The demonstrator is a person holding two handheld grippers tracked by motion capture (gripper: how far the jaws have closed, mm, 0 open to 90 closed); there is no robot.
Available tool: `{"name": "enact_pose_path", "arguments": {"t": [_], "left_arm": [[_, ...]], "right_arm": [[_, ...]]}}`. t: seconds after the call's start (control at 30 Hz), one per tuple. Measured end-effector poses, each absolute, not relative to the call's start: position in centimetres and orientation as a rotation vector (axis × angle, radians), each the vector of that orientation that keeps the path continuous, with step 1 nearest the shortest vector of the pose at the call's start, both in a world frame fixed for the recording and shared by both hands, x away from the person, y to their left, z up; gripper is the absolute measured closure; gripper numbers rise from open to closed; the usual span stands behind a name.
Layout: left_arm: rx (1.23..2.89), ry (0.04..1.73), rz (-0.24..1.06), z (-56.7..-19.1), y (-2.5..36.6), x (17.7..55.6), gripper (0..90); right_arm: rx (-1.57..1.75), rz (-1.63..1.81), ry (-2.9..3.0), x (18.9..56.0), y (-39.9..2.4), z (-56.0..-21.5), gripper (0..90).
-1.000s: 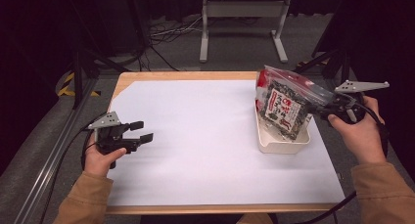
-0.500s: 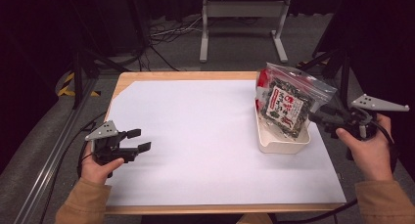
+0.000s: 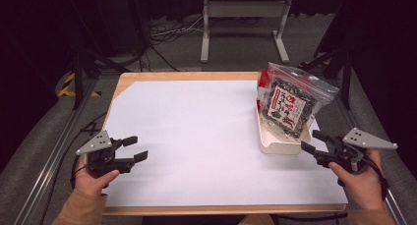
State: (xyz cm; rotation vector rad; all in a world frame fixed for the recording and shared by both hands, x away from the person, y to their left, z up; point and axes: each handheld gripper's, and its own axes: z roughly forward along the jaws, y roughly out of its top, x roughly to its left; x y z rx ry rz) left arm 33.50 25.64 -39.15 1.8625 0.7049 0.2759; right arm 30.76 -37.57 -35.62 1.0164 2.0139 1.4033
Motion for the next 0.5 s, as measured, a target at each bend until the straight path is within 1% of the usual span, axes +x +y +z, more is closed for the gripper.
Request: {"name": "enact_pose_path", "arguments": {"t": [0.07, 0.17, 0.3, 0.5], "left_arm": [[1.864, 0.702, 0.277, -39.2, 25.7, 33.4, 29.5], [1.862, 0.713, 0.286, -39.6, 25.8, 33.0, 29.2], [1.852, 0.722, 0.304, -39.7, 26.0, 33.0, 28.9], [1.854, 0.726, 0.320, -39.9, 26.0, 33.0, 28.6]], "right_arm": [[0.997, 1.410, 2.021, 30.6, -37.3, -36.0, 36.3], [0.946, 1.445, 2.031, 30.1, -36.3, -37.5, 35.9], [0.948, 1.447, 2.033, 30.2, -35.8, -38.5, 36.0], [0.935, 1.454, 2.032, 30.4, -35.4, -38.9, 35.1]]}}
